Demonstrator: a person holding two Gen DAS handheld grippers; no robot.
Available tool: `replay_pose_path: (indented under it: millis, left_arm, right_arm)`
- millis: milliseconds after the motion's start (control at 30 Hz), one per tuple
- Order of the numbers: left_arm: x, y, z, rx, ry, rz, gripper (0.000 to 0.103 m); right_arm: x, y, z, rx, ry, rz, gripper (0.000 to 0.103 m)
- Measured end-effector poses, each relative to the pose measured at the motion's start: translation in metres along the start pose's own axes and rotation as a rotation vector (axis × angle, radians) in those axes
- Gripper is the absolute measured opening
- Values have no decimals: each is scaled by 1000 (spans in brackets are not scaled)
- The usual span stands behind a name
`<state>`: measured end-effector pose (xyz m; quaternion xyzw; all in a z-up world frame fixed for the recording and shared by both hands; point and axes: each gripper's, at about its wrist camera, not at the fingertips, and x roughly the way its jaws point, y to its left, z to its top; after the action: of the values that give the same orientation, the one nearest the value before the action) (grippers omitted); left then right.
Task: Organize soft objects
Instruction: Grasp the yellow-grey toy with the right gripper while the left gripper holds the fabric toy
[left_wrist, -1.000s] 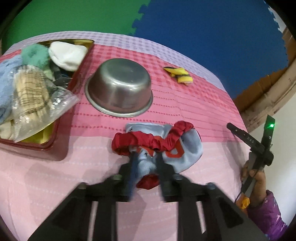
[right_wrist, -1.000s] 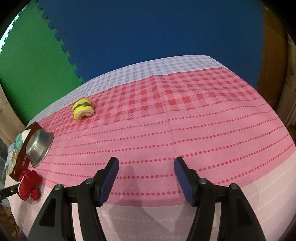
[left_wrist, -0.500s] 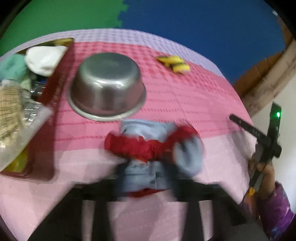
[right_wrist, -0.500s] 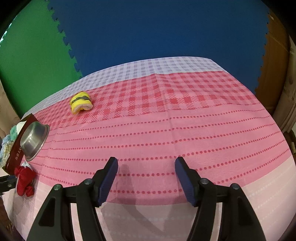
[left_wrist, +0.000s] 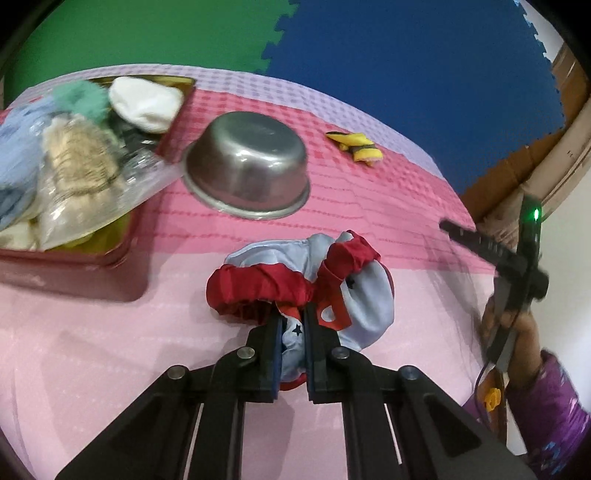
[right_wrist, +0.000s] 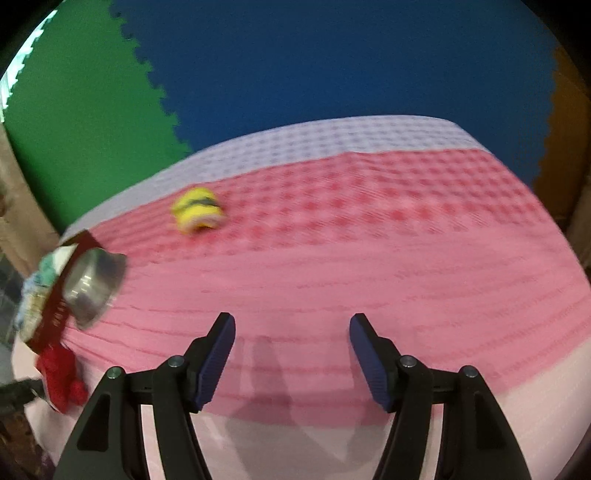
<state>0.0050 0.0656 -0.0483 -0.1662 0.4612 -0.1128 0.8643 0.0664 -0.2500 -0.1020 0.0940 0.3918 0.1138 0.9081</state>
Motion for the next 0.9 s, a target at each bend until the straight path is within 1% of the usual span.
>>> replay_pose_path:
  millis: [167,267,333,533,600,700,733,767,800,833,900]
  left_arm:
    - [-2,11,-5,-39,-1,-11,8]
    - [-4,14,-5,-33,-1,-13,8]
    - [-3,13,-6,-24,-2,-9,9]
    - [-3,13,-6,-19,0,-17,9]
    - [-1,14,-6,-22,2,-22,10]
    - [0,15,-5,-28,6,-29,11]
    - [0,16,-5,-29,7,-30,11]
    - [0,16,-5,-30,7,-31,11]
    - [0,16,-5,-29,7,-32,11]
    - [1,16,-5,-29,7,-32,12]
    - [1,16,-5,-27,4,-30,12]
  right_arm:
    - [27,49,34,-94,-5,55,66]
    - [47,76,55,-169,-6,36,66]
    - [63,88,68,-195,5,27,66]
    - [107,100,92,-231,67,-23,66]
    - [119,103,96,-234,94,-4,66]
    - [132,108,97,-265,108,-1,65]
    - [135,111,95,-272,116,6,43]
    - [139,114,94,-286,120,-17,35]
    - [137,117,93,-301,110,-34,33]
    - [134,118,91,-300,112,-24,30]
    - [121,120,84,-297,89,-30,30]
